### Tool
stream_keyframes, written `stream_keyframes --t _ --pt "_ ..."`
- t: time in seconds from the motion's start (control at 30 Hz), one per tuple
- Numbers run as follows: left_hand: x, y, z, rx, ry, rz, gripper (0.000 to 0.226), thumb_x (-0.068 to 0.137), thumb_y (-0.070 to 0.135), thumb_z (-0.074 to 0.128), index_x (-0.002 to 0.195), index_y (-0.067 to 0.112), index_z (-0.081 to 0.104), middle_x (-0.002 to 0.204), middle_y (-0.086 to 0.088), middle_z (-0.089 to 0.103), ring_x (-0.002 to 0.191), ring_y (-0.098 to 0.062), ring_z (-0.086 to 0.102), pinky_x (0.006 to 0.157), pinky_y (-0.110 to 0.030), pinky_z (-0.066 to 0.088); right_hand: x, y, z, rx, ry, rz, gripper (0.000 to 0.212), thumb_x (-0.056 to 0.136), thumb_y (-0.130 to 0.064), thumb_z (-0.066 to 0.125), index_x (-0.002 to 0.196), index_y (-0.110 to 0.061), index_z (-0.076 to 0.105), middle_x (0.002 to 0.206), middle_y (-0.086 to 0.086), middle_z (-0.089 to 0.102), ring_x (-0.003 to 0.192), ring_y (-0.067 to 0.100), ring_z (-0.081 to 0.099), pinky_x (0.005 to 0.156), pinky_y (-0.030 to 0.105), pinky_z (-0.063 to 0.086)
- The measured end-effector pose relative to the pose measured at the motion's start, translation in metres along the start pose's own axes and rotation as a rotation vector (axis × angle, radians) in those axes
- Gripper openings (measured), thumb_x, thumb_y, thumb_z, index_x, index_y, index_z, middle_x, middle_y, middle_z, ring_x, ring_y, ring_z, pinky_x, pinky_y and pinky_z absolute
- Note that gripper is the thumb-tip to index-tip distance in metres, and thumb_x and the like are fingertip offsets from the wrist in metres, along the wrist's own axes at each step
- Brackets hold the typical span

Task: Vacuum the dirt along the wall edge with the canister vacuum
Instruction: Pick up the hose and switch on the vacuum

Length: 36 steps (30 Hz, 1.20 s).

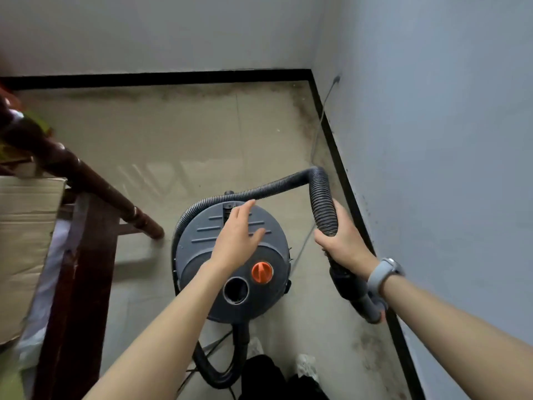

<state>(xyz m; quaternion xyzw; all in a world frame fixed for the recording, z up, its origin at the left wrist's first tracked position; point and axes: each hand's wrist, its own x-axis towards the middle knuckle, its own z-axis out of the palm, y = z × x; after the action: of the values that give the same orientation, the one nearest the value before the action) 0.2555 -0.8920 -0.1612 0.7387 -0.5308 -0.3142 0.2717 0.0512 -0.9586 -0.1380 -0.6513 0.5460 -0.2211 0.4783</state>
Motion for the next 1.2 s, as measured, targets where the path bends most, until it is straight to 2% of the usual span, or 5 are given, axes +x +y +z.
stream_keyframes --t 0.27,0.4,0.93,1.13,1.2 --pt "0.041 0.072 -0.048 0.294 0.127 0.057 0.093 0.079 0.021 0.073 0.150 0.032 0.014 0.156 -0.013 0.003 0.126 -0.042 0.035 0.099 -0.049 0.039 -0.010 -0.084 -0.032 -0.349 -0.324 -0.299 0.066 0.079 -0.010 0.065 0.139 -0.016 0.036 0.105 0.001 0.056 0.086 0.016 0.056 0.070 0.018 0.044" --pt "0.023 0.050 -0.082 0.590 0.170 0.197 0.059 0.074 0.038 0.075 0.127 0.025 0.053 0.147 -0.002 0.038 0.126 -0.034 0.031 0.096 -0.044 0.034 -0.015 -0.106 -0.031 -0.419 -0.378 -0.323 0.055 0.083 -0.018 0.068 0.132 -0.014 0.043 0.111 0.007 0.062 0.095 0.022 0.060 0.084 0.034 0.047" --pt "-0.163 0.031 -0.061 0.090 0.160 -0.029 0.046 0.056 0.063 0.075 0.085 0.030 0.061 0.069 0.012 0.065 0.070 -0.008 0.062 0.063 -0.031 0.050 -0.103 -0.065 -0.029 -0.494 -0.165 -0.648 0.048 0.078 -0.022 0.075 0.123 -0.011 0.059 0.117 0.005 0.062 0.112 0.022 0.054 0.101 0.038 0.038" --pt "-0.249 0.063 0.006 -0.195 0.139 -0.115 0.043 0.051 0.062 0.071 0.082 0.033 0.063 0.071 0.011 0.064 0.070 -0.008 0.061 0.072 -0.036 0.051 -0.162 -0.026 -0.040 0.570 -0.022 0.147 0.010 0.096 -0.023 0.051 0.096 -0.018 0.059 0.105 0.006 0.056 0.094 0.015 0.051 0.088 0.033 0.043" --pt "-0.275 0.066 0.023 -0.216 0.086 -0.103 0.043 0.051 0.059 0.072 0.083 0.032 0.063 0.073 0.013 0.065 0.072 -0.008 0.061 0.074 -0.035 0.050 -0.170 -0.016 -0.044 1.030 -0.055 0.512 0.029 0.097 -0.036 0.047 0.085 -0.010 0.054 0.085 0.010 0.056 0.075 0.021 0.056 0.070 0.035 0.054"
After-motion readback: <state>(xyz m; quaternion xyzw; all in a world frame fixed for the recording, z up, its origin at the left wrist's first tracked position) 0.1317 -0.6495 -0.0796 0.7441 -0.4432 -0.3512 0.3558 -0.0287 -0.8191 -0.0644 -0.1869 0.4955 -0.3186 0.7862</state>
